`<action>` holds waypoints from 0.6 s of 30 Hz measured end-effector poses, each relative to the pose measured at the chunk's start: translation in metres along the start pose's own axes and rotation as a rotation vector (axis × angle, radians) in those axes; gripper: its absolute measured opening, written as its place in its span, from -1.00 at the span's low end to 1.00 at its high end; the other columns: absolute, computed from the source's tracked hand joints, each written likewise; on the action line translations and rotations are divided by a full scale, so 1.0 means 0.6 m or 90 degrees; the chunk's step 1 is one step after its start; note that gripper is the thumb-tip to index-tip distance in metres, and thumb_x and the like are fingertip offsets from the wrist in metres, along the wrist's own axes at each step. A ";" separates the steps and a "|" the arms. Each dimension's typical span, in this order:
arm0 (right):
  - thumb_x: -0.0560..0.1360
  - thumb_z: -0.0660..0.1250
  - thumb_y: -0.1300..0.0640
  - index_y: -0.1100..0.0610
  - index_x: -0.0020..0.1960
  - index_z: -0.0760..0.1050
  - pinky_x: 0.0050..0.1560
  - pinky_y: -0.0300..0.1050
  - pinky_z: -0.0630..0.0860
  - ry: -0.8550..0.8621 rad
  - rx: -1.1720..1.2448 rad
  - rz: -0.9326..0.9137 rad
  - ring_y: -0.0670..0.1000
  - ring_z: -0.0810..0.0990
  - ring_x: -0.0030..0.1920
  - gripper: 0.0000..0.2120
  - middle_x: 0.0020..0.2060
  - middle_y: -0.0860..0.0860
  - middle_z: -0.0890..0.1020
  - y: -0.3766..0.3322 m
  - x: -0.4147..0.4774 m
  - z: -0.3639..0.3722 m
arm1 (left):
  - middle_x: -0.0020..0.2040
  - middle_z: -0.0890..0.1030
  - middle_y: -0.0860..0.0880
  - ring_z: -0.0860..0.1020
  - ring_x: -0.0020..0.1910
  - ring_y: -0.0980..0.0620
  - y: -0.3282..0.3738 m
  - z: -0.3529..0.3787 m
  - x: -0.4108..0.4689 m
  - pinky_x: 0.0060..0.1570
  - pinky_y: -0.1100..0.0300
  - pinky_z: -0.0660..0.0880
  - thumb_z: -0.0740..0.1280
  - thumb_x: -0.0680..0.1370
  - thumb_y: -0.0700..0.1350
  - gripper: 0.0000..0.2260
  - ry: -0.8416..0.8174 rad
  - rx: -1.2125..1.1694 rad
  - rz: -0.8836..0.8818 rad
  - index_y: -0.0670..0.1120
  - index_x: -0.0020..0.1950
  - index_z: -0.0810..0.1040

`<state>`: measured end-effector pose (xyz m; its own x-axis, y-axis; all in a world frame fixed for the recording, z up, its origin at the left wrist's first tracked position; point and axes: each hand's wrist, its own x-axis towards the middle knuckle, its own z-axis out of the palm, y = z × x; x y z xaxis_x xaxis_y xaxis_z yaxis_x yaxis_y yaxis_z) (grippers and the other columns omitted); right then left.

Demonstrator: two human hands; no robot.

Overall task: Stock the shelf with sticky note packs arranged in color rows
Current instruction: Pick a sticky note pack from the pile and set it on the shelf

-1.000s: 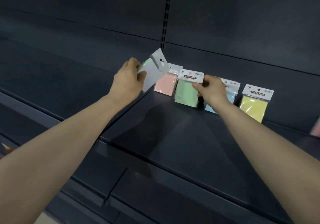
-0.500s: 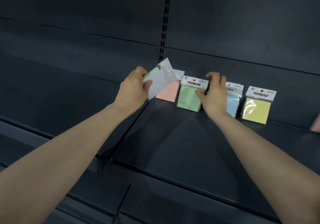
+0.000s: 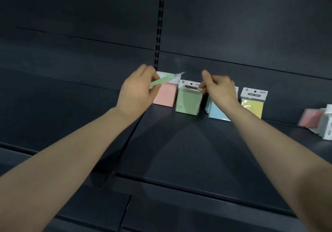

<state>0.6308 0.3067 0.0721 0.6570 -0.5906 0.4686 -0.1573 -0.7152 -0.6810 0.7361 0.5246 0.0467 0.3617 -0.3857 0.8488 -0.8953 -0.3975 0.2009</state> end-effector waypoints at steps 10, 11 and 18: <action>0.39 0.52 0.23 0.10 -0.15 0.59 -0.35 -0.25 0.41 -0.228 0.234 0.205 -0.09 0.50 -0.39 -0.88 -0.39 -0.06 0.58 -0.036 -0.022 -0.015 | 0.04 0.51 -0.02 0.47 0.02 -0.05 0.017 0.032 0.000 -0.26 0.15 0.48 0.52 0.38 -0.16 -0.64 -0.177 0.074 0.254 -0.06 0.13 0.54; 0.39 0.52 0.25 0.11 -0.11 0.60 -0.36 -0.28 0.41 -0.206 0.205 0.196 -0.08 0.50 -0.37 -0.86 -0.35 -0.06 0.59 -0.032 -0.020 -0.023 | 0.07 0.51 -0.03 0.48 0.03 -0.06 0.006 0.034 0.000 -0.21 0.13 0.48 0.53 0.36 -0.16 -0.58 -0.194 0.080 0.241 -0.05 0.19 0.54; 0.38 0.52 0.08 -0.07 0.03 0.61 0.07 -0.02 0.56 -0.153 -0.058 0.119 0.04 0.61 0.01 -0.75 -0.02 -0.02 0.67 -0.006 -0.006 -0.059 | 0.25 0.47 -0.06 0.41 0.20 -0.10 -0.054 0.049 0.012 0.10 -0.02 0.48 0.46 0.45 -0.12 -0.49 -0.275 0.168 0.146 -0.05 0.38 0.43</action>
<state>0.6027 0.2982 0.0931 0.7639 -0.6176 0.1870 -0.3501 -0.6401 -0.6839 0.7753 0.5104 0.0320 0.2888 -0.7711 0.5674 -0.8881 -0.4371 -0.1420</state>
